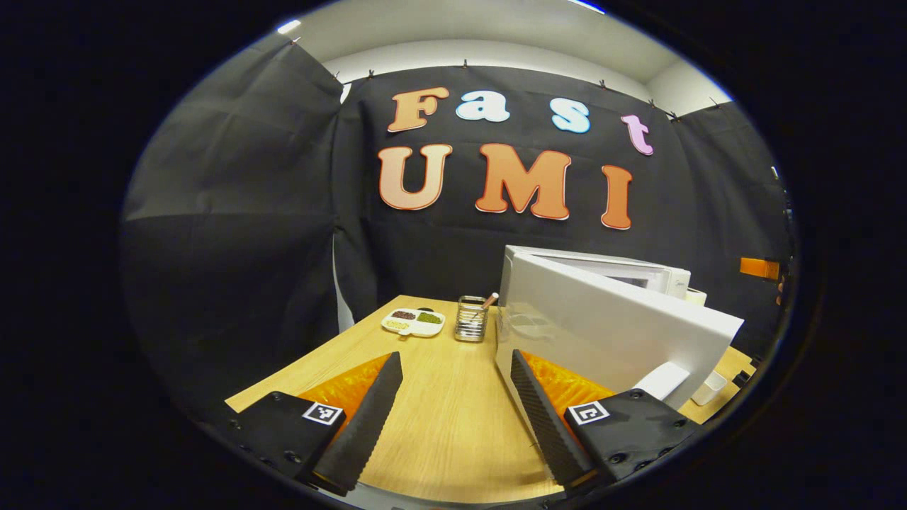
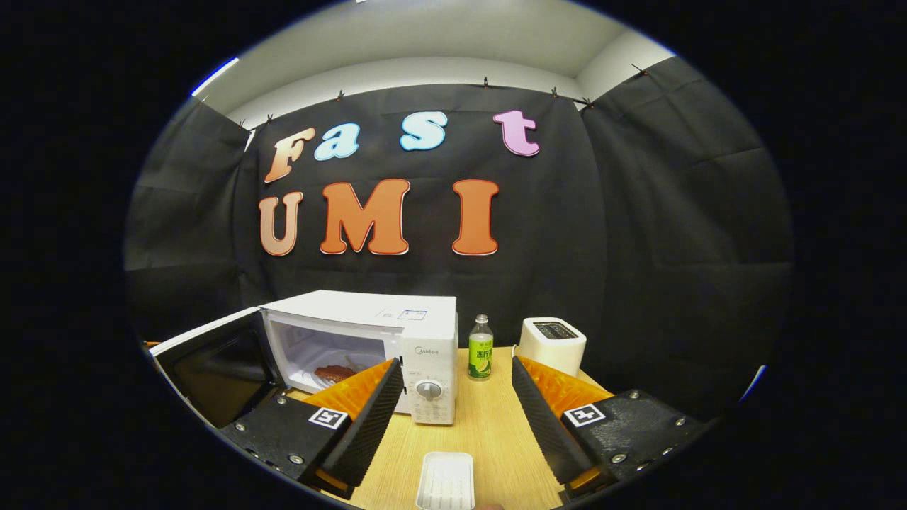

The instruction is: Open the microwave oven with the left hand, put the food in, and close the microwave oven.

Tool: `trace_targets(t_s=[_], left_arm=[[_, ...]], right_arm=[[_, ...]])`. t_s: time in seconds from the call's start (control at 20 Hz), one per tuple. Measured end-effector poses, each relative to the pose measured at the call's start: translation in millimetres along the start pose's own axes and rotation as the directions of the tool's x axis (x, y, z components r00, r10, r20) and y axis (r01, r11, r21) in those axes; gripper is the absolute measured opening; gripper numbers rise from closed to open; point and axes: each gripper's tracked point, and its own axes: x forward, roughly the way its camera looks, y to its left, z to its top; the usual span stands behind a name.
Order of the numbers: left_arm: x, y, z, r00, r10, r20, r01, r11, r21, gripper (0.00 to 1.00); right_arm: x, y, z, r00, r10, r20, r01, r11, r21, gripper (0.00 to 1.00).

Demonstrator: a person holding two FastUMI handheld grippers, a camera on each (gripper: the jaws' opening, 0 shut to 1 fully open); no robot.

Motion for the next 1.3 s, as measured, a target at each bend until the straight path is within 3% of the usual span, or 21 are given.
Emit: trace_targets(t_s=[0.25,0.45,0.7,0.8,0.95,1.0,1.05,1.15,1.25,1.3], left_arm=[[0.9,-65.1,-3.7,0.992,-0.126,-0.023,0.125,0.992,-0.029,0.96],[14.1,-107.8,0.8,0.983,-0.181,-0.017,0.182,0.983,0.012,0.96],[31.7,-172.7,10.6,0.953,-0.303,-0.016,0.304,0.952,0.031,0.94],[41.3,-195.0,19.6,0.945,-0.328,0.001,0.328,0.944,0.044,0.87],[56.3,-219.6,24.5,0.939,-0.344,-0.005,0.343,0.935,0.089,0.46],[61.6,-230.0,23.3,0.933,-0.359,-0.019,0.359,0.929,0.089,0.42],[65.5,-239.6,20.8,0.927,-0.372,-0.033,0.374,0.923,0.089,0.45],[78.3,-248.7,22.2,0.937,-0.345,-0.046,0.348,0.932,0.099,0.41],[94.3,-261.7,9.1,0.936,-0.343,-0.083,0.350,0.932,0.092,0.07],[101.0,-265.7,6.2,0.935,-0.344,-0.088,0.351,0.932,0.086,0.07]], right_arm=[[-22.9,-41.1,11.0,0.999,-0.036,0.022,0.036,0.999,0.022,0.95],[-38.7,-64.4,16.5,0.997,-0.064,0.035,0.062,0.997,0.033,0.95],[-38.2,-87.1,15.7,0.995,-0.095,0.029,0.094,0.995,0.035,0.95],[-41.3,-96.4,14.4,0.994,-0.108,0.030,0.107,0.993,0.040,0.95],[-44.2,-104.3,14.1,0.993,-0.117,0.030,0.115,0.991,0.067,0.95],[-45.0,-106.6,12.9,0.993,-0.118,0.030,0.115,0.991,0.072,0.95],[-44.9,-107.0,10.4,0.993,-0.115,0.029,0.113,0.991,0.075,0.95],[-42.9,-109.0,6.8,0.993,-0.114,0.021,0.112,0.990,0.079,0.95],[-42.5,-110.4,3.3,0.993,-0.113,0.015,0.112,0.990,0.083,0.95],[-42.7,-111.5,1.9,0.994,-0.113,0.014,0.111,0.990,0.083,0.95]])
